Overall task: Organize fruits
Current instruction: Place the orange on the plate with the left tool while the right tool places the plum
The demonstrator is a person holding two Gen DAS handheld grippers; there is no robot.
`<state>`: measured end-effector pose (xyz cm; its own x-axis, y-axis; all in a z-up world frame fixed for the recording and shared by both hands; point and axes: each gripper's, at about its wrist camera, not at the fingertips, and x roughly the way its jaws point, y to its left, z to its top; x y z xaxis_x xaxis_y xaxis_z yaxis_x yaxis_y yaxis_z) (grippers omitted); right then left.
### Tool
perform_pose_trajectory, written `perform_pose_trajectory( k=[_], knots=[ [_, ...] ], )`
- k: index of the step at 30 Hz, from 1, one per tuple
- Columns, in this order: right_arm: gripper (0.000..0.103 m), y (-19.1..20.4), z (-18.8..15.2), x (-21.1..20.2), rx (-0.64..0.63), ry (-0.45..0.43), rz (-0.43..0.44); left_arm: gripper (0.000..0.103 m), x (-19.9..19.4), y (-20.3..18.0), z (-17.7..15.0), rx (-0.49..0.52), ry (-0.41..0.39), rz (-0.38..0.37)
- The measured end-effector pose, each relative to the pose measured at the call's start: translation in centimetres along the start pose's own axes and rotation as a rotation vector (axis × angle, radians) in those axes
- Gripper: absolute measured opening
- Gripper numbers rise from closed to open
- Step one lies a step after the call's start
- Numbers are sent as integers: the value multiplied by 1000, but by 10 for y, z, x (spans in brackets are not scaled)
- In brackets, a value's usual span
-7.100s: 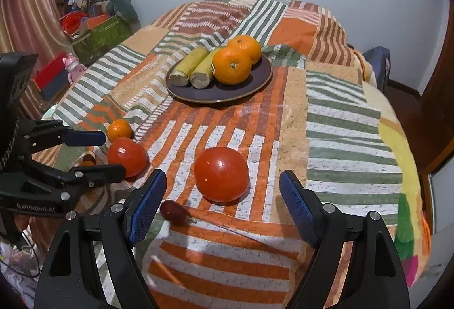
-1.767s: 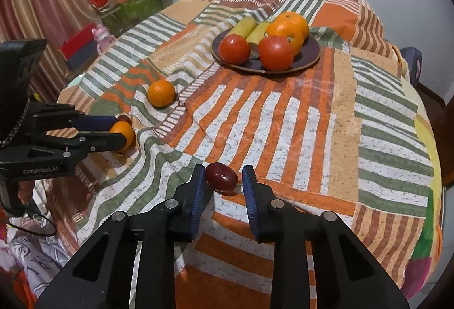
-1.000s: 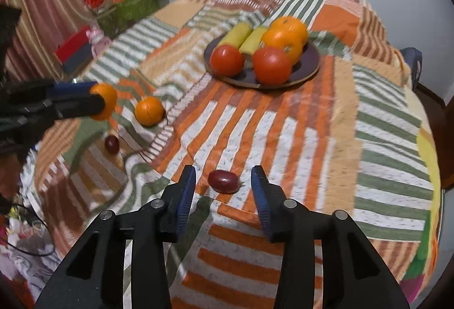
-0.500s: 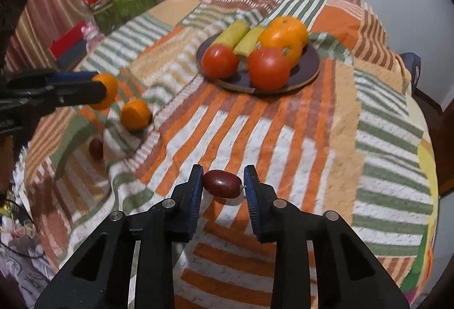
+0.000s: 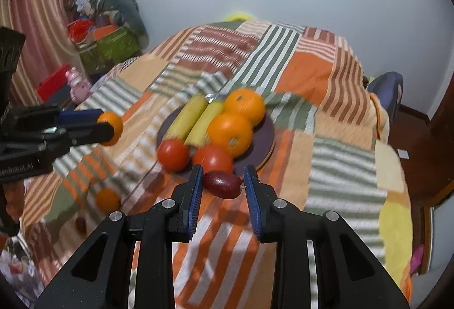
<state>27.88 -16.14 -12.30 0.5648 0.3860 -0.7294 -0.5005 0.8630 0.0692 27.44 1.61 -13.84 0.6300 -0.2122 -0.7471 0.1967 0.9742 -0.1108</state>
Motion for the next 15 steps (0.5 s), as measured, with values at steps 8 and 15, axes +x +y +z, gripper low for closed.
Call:
perform_pose_trajectory(
  k=[8, 15],
  knots=[
    [27, -15, 29, 26, 0, -15, -27, 34, 40, 11, 27, -26, 15, 33],
    [27, -29, 39, 56, 34, 8, -36, 34, 77, 23, 37, -53, 51, 43]
  ],
)
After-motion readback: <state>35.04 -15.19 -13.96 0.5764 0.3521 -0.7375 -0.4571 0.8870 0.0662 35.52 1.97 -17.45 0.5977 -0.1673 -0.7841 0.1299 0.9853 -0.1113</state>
